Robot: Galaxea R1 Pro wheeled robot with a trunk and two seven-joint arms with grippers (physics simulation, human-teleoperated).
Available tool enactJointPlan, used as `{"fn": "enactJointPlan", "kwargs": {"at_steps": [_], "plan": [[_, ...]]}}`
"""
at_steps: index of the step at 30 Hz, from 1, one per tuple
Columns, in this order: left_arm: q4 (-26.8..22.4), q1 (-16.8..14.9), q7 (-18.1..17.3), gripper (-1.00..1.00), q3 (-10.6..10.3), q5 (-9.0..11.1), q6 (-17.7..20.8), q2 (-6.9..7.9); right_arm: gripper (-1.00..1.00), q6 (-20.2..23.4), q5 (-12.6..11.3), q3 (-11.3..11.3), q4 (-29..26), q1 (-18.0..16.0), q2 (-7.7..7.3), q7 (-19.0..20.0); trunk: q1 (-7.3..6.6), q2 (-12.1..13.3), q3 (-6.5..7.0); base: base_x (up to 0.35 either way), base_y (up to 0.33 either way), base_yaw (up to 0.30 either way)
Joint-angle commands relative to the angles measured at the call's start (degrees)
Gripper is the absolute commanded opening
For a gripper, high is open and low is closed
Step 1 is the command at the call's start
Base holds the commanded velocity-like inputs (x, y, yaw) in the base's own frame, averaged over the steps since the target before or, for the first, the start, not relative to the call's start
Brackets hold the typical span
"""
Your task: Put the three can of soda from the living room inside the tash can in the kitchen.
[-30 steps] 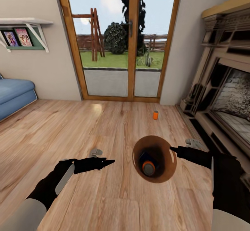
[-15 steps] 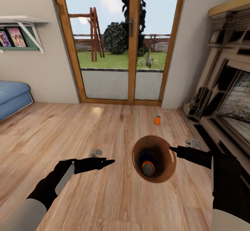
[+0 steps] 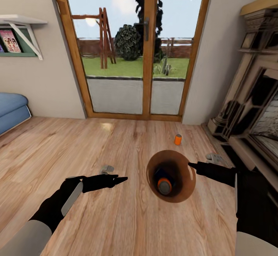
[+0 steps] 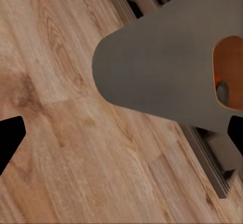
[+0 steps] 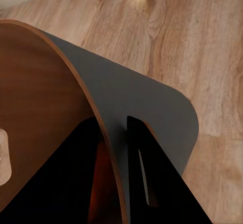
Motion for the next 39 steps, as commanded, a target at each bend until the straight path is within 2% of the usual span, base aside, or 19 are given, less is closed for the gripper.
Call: {"fn": "enactJointPlan", "kwargs": {"at_steps": [1, 34, 39], "plan": [[0.0, 0.0, 0.0, 1.0, 0.0, 0.0, 0.0, 0.0, -1.0, 0.9, -1.8, 0.0, 0.0, 0.0, 0.01, 0.4, -0.01, 0.0, 0.01, 0.339, 0.0, 0.0], [0.0, 0.0, 0.0, 1.0, 0.0, -0.2, 0.0, 0.0, -1.0, 0.9, -1.8, -0.3, 0.0, 0.0, 0.01, 1.1, -0.01, 0.0, 0.01, 0.339, 0.0, 0.0], [0.0, 0.0, 0.0, 1.0, 0.0, -0.2, 0.0, 0.0, -1.0, 0.9, -1.8, -0.3, 0.0, 0.0, 0.01, 3.0, -0.01, 0.0, 0.01, 0.339, 0.0, 0.0]]}}
